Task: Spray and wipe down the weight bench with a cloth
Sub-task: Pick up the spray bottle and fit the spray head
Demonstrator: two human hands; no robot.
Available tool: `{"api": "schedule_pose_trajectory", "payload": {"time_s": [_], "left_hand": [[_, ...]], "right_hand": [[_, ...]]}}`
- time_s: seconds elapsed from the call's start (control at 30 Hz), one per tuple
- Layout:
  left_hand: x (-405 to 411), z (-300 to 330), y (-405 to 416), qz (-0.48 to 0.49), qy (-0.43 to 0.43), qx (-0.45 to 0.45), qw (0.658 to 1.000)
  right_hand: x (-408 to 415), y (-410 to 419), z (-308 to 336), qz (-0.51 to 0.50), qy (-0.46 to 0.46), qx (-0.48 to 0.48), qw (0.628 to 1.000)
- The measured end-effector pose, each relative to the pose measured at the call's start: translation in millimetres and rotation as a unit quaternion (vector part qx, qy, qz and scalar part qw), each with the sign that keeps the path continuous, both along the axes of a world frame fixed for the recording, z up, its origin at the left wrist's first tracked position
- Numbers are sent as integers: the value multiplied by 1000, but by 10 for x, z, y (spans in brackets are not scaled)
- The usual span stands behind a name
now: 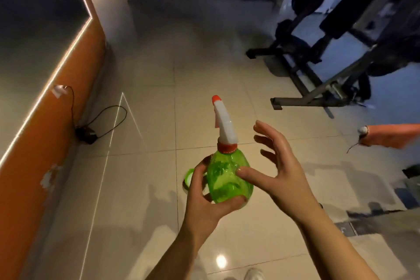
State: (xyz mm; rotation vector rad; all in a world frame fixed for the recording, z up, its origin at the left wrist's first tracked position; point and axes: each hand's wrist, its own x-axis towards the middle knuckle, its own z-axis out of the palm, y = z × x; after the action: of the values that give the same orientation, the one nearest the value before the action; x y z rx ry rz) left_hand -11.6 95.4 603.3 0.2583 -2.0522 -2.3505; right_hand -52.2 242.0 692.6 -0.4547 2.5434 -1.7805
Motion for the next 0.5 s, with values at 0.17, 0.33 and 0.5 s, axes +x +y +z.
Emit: {"api": "schedule_pose_trajectory", "payload": {"time_s": [0.17,0.33,0.5], "left_hand": [[-89,104,291,-127,-22,50,990],[-229,178,769,-236,-29,28,971],[-374,243,1494,-322,-30,-1,946]], "right_hand": [[-38,463,8,-34,-74,-51,995],[-50,993,-5,-55,-95,-45,993],[61,1743,-16,-133,-111,-125,977]]}}
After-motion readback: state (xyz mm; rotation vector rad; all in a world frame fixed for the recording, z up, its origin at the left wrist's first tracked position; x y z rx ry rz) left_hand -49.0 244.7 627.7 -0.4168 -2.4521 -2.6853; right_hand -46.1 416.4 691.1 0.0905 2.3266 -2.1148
